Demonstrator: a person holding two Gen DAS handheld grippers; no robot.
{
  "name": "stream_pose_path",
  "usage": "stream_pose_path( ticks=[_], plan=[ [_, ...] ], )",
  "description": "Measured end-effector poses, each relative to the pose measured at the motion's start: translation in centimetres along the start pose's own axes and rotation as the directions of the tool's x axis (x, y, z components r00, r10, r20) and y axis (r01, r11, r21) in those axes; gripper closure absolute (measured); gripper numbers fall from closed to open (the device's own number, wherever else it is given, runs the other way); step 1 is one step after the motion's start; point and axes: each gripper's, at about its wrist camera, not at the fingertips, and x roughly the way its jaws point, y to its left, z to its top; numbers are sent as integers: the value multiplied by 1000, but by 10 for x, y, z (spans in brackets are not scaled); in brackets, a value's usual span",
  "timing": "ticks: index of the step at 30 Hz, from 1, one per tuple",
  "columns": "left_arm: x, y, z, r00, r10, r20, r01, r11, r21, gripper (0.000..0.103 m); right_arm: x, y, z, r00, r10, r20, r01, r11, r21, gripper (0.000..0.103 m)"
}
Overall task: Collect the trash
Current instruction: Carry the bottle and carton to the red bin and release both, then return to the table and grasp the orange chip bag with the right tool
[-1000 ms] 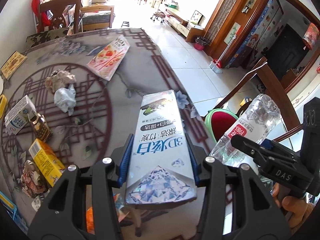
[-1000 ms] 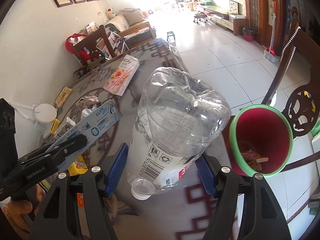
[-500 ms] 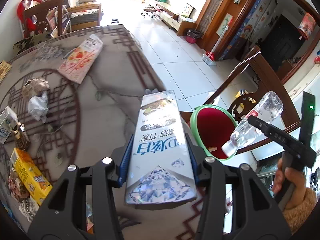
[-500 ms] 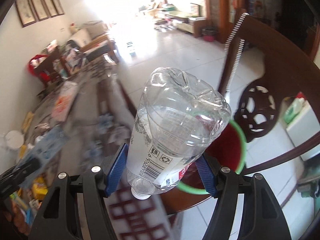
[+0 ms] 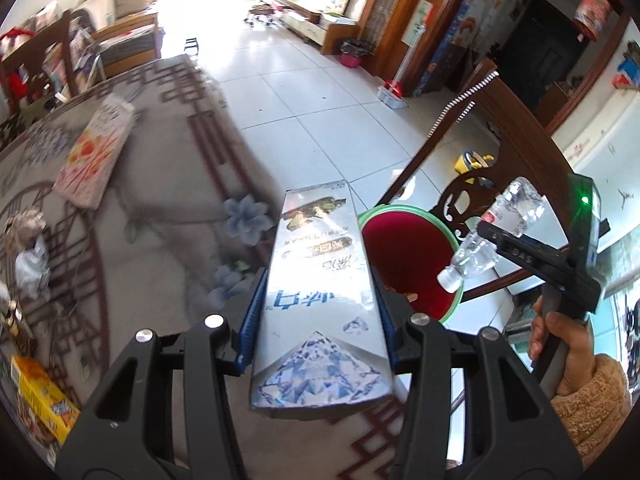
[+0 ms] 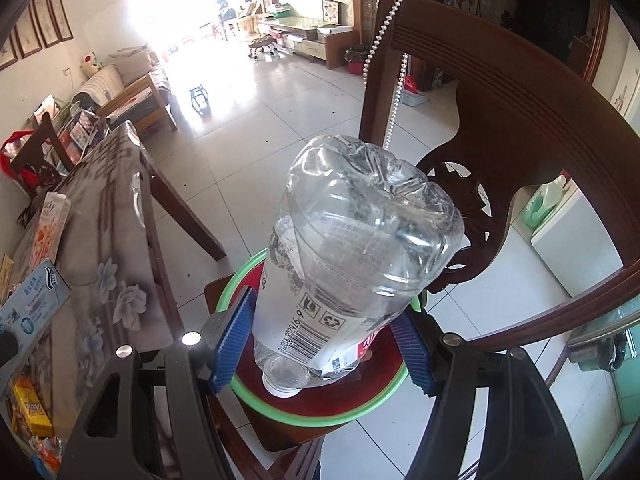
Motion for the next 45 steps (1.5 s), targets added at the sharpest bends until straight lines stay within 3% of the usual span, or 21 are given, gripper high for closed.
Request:
stream_pose_path(
  ticks=[2,4,9,17,23,26,27,28,31,35,40,45],
  plan=[
    [4,-9,6,1000,-12,-1,12,1000,24,57,7,-6,5,1000,0,-11,0,1000,17,37],
    [10,-20,11,999,-33,-2,33,998,51,57,11,-12,8,1000,3,-12,-3,999,33,30],
    [33,-47,18,995,-86,-46,91,990,112,57,9,-23,12,1000,6,-5,-6,998,61,30],
    [70,-104,21,985,-133,-109,158,951,264,57,-9,-48,7,1000,-10,18,8,992,127,30],
    [84,-127,26,980,-154,-128,187,932,310,57,-23,-68,-6,999,-35,19,31,984,177,30],
    [89,-139,28,980,-148,-131,185,922,339,47,-29,-72,-11,999,-40,16,36,981,189,30],
    [88,-140,29,983,-140,-116,172,925,340,31,-32,-73,-13,999,-39,18,35,981,190,30],
    [84,-138,31,985,-146,-92,168,930,327,26,-34,-71,-15,999,-38,19,33,981,192,30],
    [67,-128,32,981,-185,-67,196,942,272,25,-43,-66,-17,999,-26,31,20,982,187,30],
    [39,-110,29,986,-165,-17,164,959,232,24,-53,-47,-17,999,8,49,-16,988,152,30],
    [-9,-70,20,992,-103,78,92,987,130,23,-61,-9,-15,996,66,59,-71,994,77,30],
    [-50,-30,10,987,-39,157,35,999,28,20,-69,42,-17,989,135,55,-133,991,-26,30]
  ],
)
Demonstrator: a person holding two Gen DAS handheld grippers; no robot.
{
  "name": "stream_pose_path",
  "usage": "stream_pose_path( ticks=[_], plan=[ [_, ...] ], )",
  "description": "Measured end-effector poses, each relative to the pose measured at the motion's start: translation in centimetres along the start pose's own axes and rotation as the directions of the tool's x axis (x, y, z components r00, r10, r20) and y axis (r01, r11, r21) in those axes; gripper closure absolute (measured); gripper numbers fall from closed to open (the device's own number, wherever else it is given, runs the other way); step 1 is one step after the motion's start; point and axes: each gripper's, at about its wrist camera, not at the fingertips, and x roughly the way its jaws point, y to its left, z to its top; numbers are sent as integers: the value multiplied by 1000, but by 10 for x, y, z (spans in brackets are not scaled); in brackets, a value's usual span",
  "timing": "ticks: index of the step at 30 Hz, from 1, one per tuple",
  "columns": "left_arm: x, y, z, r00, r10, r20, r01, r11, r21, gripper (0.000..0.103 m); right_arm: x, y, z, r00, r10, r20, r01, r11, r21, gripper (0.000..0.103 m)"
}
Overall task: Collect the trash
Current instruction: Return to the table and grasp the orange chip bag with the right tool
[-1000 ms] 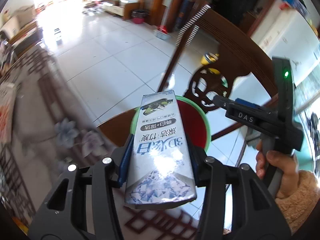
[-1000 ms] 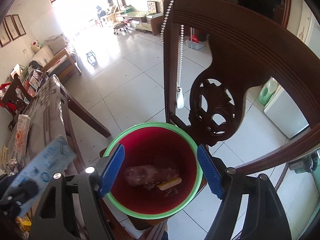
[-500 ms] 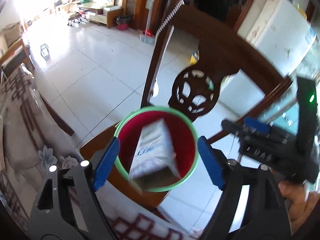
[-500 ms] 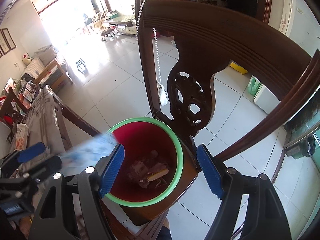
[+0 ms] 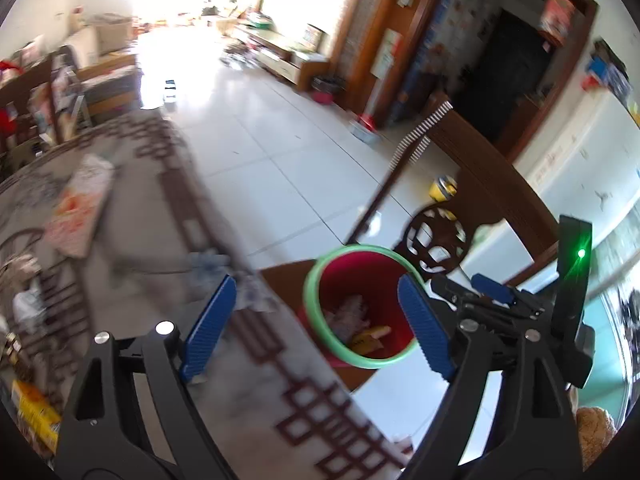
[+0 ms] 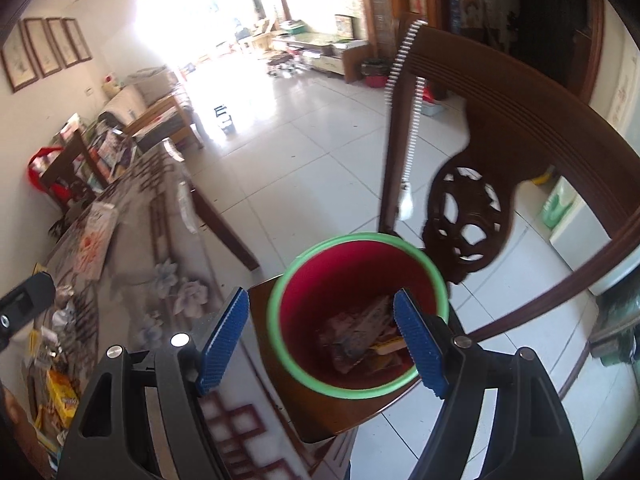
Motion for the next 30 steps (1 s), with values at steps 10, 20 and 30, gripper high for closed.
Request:
stream_pose_path(
  ticks=[10,20,30],
  plan=[
    [-49,104,-49,988,156,-7,-153,963,-224,19,7,91,-22,995,80,-61,-90,980,-179,30],
    [-109,221,-115,941,333,-59,-328,858,-394,19,10,185,-68,974,147,-173,-197,925,-326,28],
    [-161,315,-182,886,434,-165,-452,724,-522,19,14,289,-154,863,258,-435,-454,775,-439,21]
  ],
)
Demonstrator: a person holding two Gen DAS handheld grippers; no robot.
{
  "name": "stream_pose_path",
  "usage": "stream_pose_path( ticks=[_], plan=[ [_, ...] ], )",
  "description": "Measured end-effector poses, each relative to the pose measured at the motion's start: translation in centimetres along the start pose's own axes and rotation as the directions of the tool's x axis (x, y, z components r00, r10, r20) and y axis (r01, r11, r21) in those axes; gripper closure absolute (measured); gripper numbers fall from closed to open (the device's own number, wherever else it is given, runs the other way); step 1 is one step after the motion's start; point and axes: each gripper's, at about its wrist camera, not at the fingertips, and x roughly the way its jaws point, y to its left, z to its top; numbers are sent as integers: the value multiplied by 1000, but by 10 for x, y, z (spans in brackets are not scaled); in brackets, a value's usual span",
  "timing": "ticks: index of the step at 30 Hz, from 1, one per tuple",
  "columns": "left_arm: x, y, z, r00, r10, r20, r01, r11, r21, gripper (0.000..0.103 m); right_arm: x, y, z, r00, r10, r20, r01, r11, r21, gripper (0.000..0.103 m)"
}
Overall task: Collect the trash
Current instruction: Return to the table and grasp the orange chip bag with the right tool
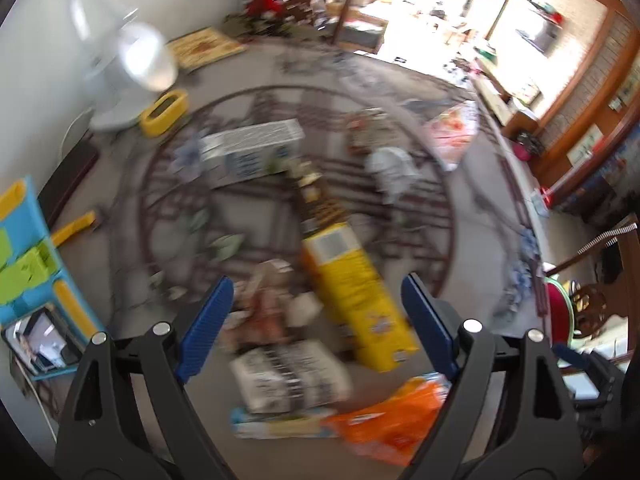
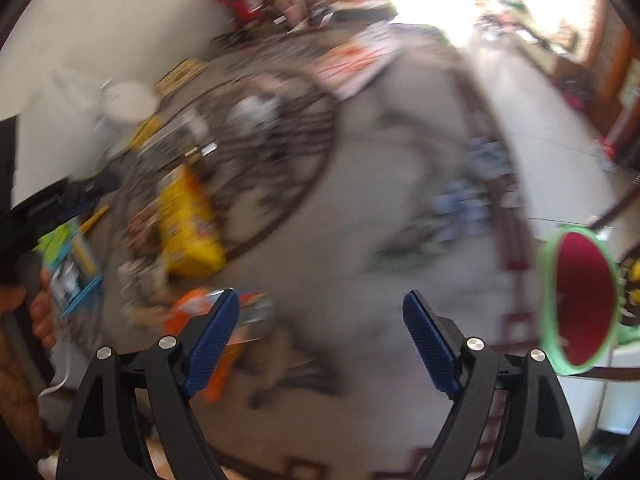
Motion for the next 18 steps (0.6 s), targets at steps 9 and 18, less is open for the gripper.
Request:
stream_pose_path(
  ticks=[9,18],
  plan=[
    [-7,47,-6,998,60,-14,-61,996,-72,19,61,66,-11,984,81,-161,-105,984,-146,24],
    [23,49,-24,994,16,-105,-13,999,30,17,66,65,9,989,72,-126,-81,994,-70,58]
  ],
)
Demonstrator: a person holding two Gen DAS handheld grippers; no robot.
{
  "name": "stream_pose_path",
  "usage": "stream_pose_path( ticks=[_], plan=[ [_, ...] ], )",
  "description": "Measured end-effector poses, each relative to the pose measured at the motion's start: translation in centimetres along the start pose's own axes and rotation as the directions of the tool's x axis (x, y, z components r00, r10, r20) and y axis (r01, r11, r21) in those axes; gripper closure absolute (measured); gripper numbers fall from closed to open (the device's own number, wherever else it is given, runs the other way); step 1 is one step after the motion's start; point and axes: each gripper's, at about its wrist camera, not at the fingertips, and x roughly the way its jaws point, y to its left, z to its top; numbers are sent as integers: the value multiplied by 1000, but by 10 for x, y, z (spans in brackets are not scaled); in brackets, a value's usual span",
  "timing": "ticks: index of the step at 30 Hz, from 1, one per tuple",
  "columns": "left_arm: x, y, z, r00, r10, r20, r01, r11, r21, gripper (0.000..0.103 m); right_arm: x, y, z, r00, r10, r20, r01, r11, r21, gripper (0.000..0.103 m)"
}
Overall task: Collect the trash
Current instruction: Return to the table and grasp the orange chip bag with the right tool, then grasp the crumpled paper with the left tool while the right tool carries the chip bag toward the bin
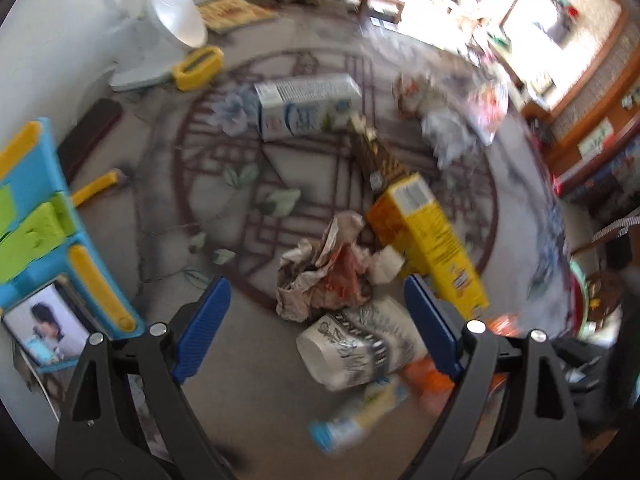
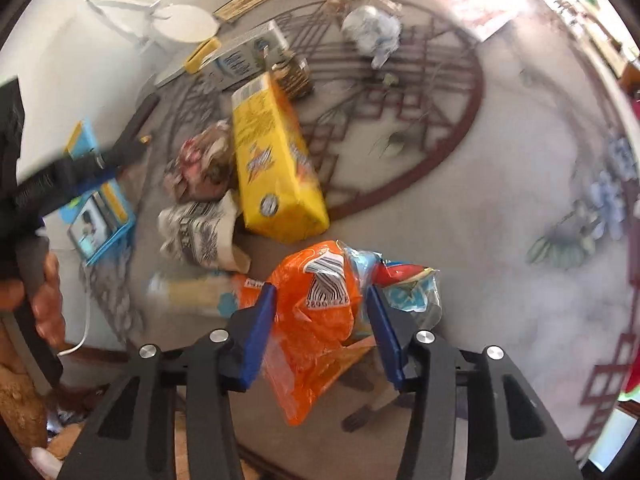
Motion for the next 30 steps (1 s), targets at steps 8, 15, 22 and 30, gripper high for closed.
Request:
stream_pose_path(
  ticks=[8,15,22,30],
  plan=[
    [59,-2,12,992,-28,-121,41,993,112,17,-25,-11,3,992,-86,89,76,991,113,58],
    [78,-3,15,986,-71,-150,82,994,68,47,-44,-28,-2,983,-130,125,106,977,186,58],
    [39,-10,31,997,-81,10,81,996,45,58,-60,-40,1,975,-144,169,109,973,204,58],
    [-7,-44,45,984,-135,115,127,989,75,58,-76,-51,10,965,-156,209,117,975,188,58]
  ],
)
